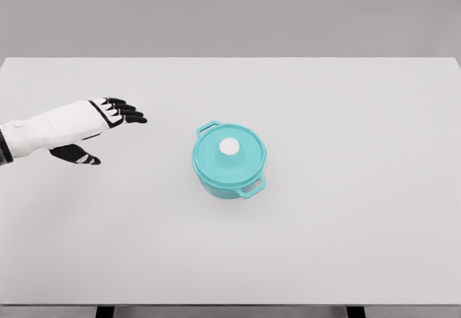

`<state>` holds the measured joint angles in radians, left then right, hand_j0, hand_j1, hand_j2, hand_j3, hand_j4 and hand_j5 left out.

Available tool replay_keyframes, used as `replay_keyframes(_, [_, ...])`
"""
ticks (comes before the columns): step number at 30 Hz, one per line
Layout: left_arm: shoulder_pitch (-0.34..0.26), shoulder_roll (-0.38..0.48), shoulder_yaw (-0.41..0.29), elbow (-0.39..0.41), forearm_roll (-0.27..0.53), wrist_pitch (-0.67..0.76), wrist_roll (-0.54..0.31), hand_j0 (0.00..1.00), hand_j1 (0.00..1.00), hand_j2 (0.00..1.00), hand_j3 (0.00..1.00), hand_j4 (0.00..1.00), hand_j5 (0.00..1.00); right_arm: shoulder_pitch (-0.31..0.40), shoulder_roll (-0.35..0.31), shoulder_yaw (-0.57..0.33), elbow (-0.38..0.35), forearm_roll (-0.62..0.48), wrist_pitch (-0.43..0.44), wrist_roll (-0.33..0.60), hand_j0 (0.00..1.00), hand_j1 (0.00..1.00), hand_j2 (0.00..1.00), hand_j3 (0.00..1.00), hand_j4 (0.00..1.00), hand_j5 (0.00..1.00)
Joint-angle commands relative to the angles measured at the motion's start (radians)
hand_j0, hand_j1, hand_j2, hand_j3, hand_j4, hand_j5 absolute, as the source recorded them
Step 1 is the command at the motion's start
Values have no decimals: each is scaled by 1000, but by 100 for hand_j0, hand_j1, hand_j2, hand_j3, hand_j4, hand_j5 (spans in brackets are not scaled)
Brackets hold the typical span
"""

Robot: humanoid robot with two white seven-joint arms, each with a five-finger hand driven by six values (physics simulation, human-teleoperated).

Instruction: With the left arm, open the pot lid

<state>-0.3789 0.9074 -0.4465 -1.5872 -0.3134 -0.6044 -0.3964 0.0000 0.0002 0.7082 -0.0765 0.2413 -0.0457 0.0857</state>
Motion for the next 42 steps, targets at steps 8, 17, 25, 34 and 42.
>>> replay_keyframes(8, [-11,-21,-12,-17,-12,-6,-64,100,100,100,100,100,100,5,0,-1,0,0,7,-9,100,100,100,100,100,100])
replay_keyframes(17, [-494,-41,-577,118,2,-6,-176,100,100,100,100,100,100,5,0,-1,0,0,9,-9,100,100,100,100,100,100])
replay_keyframes(25, [-732,-234,-684,102,8,-6,-188,100,100,100,100,100,100,5,0,-1,0,0,9,-9,100,100,100,100,100,100])
replay_keyframes(34, [-730,-318,-690,108,25,-6,-185,100,100,100,100,100,100,5,0,-1,0,0,9,-9,100,100,100,100,100,100])
replay_keyframes(42, [-722,-346,-710,113,19,-6,-191,82,82,82,82,82,82,5,0,-1,0,0,9,-9,100,100,100,100,100,100])
